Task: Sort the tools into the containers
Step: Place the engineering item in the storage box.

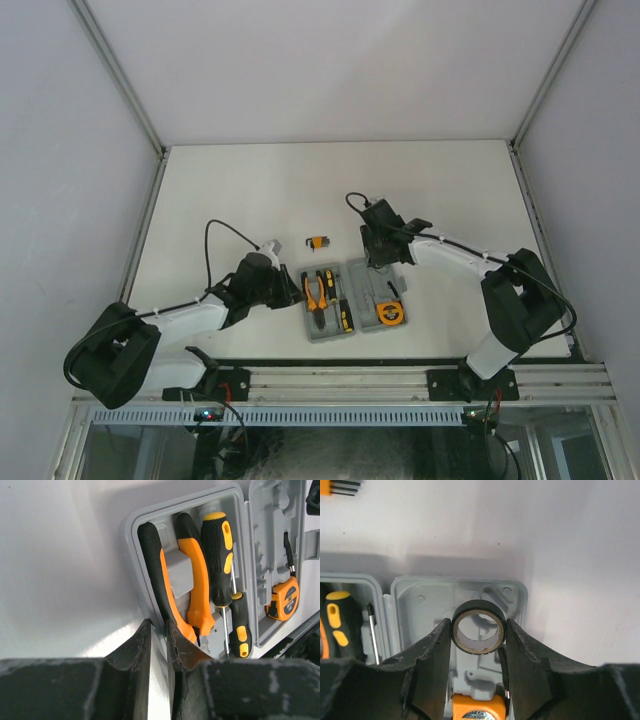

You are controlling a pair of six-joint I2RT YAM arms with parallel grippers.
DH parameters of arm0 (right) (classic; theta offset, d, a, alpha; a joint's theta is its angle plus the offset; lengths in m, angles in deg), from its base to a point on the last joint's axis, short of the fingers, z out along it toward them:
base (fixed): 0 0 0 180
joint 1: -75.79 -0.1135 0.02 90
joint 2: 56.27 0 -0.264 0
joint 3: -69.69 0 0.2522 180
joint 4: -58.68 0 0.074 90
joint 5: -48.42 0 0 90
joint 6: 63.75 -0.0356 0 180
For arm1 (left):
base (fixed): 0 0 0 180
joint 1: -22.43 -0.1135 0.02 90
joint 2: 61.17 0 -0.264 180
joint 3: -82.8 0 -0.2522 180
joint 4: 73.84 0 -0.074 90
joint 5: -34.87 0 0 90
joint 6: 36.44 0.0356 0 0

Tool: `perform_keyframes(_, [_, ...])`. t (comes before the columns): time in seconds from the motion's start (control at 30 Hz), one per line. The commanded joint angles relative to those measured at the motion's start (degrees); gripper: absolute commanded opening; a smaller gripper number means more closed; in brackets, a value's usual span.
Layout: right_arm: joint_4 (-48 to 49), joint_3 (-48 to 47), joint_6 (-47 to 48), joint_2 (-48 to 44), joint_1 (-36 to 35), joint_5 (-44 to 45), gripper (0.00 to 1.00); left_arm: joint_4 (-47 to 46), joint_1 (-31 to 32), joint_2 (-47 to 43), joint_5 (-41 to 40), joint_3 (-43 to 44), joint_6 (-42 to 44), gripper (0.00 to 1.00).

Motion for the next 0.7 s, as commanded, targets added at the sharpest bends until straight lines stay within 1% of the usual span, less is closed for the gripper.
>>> perform_keyframes(0.0, [-2.0,-3.1,1.8,1.4,0.6,2.6,0.32,-1.5,0.2,0.1,-0.5,-1.3,0.1,0.19])
perform_keyframes(0.4, [-3.0,-3.4,1.7,3.9,1.2,1.9,0.32,-0.9,0.2,0.0,-0.9,-1.1,-0.1,0.19])
perform_keyframes(0.67, [-2.7,-3.5,2.2,5.9,1.9,1.7,0.34,-0.9,0.2,0.1,-0.8,-1.0,-0.2,0.19])
